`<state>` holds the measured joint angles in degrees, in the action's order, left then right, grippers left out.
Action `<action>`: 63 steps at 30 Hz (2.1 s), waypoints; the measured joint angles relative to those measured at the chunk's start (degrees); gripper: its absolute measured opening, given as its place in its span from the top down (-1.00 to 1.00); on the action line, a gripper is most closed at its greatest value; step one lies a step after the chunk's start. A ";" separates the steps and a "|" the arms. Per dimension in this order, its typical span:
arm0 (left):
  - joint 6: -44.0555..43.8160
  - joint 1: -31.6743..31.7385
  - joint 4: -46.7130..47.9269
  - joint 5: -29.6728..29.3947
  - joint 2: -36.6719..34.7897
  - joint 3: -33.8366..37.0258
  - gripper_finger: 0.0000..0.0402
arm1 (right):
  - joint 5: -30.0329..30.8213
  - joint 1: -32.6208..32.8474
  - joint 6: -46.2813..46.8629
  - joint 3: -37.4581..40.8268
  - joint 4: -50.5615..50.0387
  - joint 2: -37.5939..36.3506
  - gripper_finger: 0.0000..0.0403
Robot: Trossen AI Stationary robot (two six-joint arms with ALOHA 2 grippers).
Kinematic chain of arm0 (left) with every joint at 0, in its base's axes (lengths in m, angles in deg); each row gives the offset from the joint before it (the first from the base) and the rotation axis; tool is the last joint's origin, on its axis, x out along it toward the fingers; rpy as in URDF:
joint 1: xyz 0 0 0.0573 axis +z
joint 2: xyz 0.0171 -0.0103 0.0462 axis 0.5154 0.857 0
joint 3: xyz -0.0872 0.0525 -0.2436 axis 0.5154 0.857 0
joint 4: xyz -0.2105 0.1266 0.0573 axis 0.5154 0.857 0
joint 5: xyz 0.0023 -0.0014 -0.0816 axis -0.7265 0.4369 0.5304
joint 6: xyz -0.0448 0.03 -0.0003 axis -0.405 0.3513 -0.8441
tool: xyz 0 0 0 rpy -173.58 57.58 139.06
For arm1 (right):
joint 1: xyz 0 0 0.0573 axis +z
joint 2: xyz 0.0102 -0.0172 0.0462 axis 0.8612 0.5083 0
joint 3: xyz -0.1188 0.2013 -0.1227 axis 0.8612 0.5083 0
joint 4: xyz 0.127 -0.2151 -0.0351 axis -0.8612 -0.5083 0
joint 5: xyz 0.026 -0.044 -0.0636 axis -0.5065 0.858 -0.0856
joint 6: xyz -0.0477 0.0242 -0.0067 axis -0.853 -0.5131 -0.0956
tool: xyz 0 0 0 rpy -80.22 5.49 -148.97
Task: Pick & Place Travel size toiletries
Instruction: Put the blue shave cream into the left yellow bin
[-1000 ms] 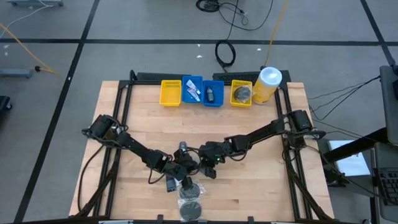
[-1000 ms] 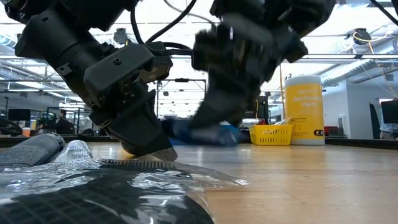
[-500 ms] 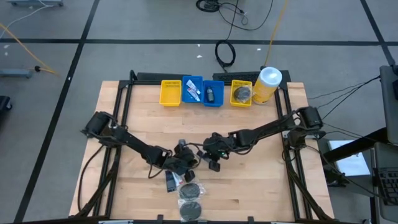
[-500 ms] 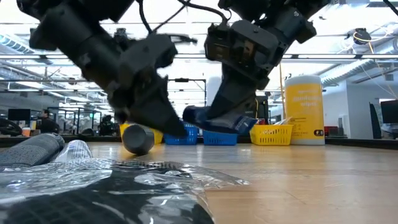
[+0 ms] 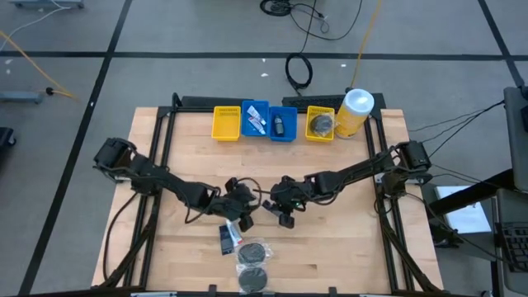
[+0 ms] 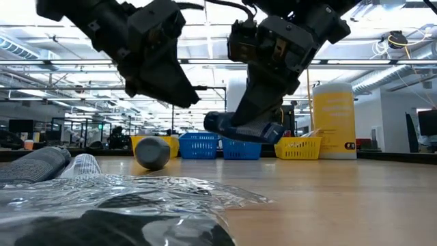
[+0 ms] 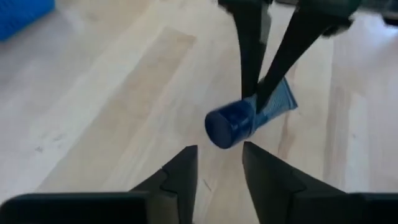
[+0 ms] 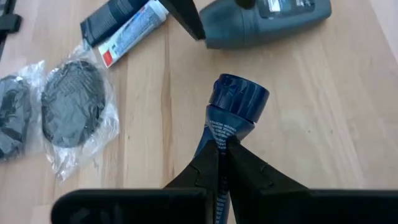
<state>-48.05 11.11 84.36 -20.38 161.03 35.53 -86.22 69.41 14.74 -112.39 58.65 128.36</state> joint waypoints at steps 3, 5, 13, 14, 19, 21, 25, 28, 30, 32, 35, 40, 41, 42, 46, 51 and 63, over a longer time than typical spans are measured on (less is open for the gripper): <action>1.28 1.76 -0.86 5.80 -0.02 0.02 0.28 | 0.14 0.42 -0.92 0.00 0.58 -1.37 0.95; 1.87 2.65 -1.63 7.68 -0.04 0.02 0.24 | 0.16 0.77 -1.38 -0.07 1.00 -2.25 0.95; 7.99 4.98 -11.31 18.46 -0.07 0.02 0.20 | -0.31 2.43 -2.82 0.00 1.09 -4.36 0.95; 8.67 5.28 -12.39 19.61 -0.04 0.02 0.20 | -0.27 2.67 -2.92 0.00 1.43 -4.32 0.95; 9.05 6.97 -12.00 26.14 -0.07 0.02 0.27 | -0.13 3.38 -2.97 0.00 1.36 -4.32 0.95; 9.12 7.39 -10.80 26.92 -0.09 -0.03 0.35 | 0.03 3.40 -2.98 0.00 1.38 -4.32 0.95; 9.06 7.70 -10.15 28.41 -0.09 -0.07 0.52 | 0.12 3.33 -2.96 0.00 1.21 -4.28 0.95; 8.75 7.82 -9.79 29.07 -0.11 -0.09 0.57 | 0.12 3.33 -2.99 0.00 1.17 -4.29 0.95; 9.09 7.83 -9.62 30.11 -0.11 -0.09 0.58 | 0.12 3.33 -3.55 0.00 1.15 -4.28 0.95; 9.77 7.62 -9.60 30.73 -0.11 -0.09 0.57 | -0.05 3.33 -3.86 0.00 1.27 -4.30 0.95; 10.05 7.55 -9.08 31.08 -0.11 -0.09 0.50 | -0.03 3.33 -3.88 0.00 1.32 -4.30 0.95; 10.05 7.53 -8.02 32.27 -0.11 -0.09 0.33 | 0.11 3.33 -3.89 0.00 1.49 -4.30 0.95; 10.08 7.53 -8.12 32.87 -0.11 -0.09 0.29 | 0.03 3.33 -3.91 0.00 1.70 -4.30 0.95; 10.06 7.53 -8.16 33.22 -0.09 -0.09 0.26 | -0.01 3.33 -3.93 0.00 1.87 -4.30 0.95; 9.80 7.51 -7.21 34.57 -0.01 0.01 0.15 | 0.25 3.29 -4.32 -0.11 2.80 -4.46 0.95; 10.26 7.36 -7.02 34.59 0.07 0.06 0.09 | 0.65 3.22 -4.30 -0.11 3.46 -4.54 0.95; 11.76 7.50 -8.47 33.24 0.07 0.08 0.08 | 0.14 3.22 -4.11 -0.11 2.92 -4.54 0.95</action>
<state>-36.30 18.61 75.88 12.86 161.10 35.61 -86.08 72.64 10.63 -112.50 61.57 123.83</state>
